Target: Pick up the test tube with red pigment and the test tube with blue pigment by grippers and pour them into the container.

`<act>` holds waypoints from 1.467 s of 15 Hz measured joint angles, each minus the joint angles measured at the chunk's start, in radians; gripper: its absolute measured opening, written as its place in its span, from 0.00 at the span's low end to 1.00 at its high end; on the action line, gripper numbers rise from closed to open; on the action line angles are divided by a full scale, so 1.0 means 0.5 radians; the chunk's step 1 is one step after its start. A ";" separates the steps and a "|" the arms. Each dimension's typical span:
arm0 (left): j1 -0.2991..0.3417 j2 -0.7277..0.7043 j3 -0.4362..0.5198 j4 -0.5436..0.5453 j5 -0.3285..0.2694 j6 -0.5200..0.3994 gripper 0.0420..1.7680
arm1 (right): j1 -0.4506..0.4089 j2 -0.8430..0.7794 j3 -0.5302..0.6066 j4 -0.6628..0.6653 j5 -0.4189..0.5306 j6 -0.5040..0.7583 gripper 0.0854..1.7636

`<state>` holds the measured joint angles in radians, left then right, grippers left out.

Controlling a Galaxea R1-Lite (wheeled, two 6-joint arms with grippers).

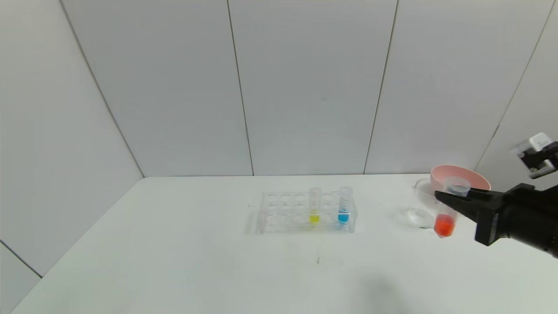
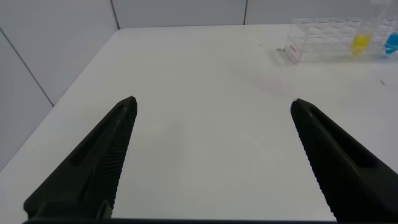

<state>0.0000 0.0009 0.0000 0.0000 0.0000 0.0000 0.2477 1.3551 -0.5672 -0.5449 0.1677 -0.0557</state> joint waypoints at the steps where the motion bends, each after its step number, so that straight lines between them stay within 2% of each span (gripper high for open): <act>1: 0.000 0.000 0.000 0.000 0.000 0.000 1.00 | -0.159 -0.053 0.000 0.037 0.128 -0.049 0.25; 6: 0.000 0.000 0.000 0.000 0.000 0.000 1.00 | -0.914 -0.070 -0.085 0.097 0.717 -0.257 0.25; 8: 0.000 0.000 0.000 0.000 0.000 0.000 1.00 | -1.124 0.060 -0.166 0.099 0.853 -0.418 0.25; 10: 0.000 0.000 0.000 0.000 0.000 0.000 1.00 | -1.245 0.241 -0.280 0.097 0.906 -0.601 0.25; 14: 0.000 0.000 0.000 0.000 0.000 0.000 1.00 | -1.246 0.536 -0.509 0.111 0.888 -0.886 0.25; 19: 0.000 0.000 0.000 0.000 0.000 0.000 1.00 | -1.095 0.833 -0.816 0.158 0.730 -1.001 0.25; 22: 0.000 0.000 0.000 0.000 0.000 0.000 1.00 | -1.048 0.947 -1.065 0.583 0.649 -1.134 0.25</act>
<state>0.0000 0.0009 0.0000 0.0000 0.0000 0.0000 -0.2762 1.8285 -1.0996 -0.2532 0.4919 -0.6230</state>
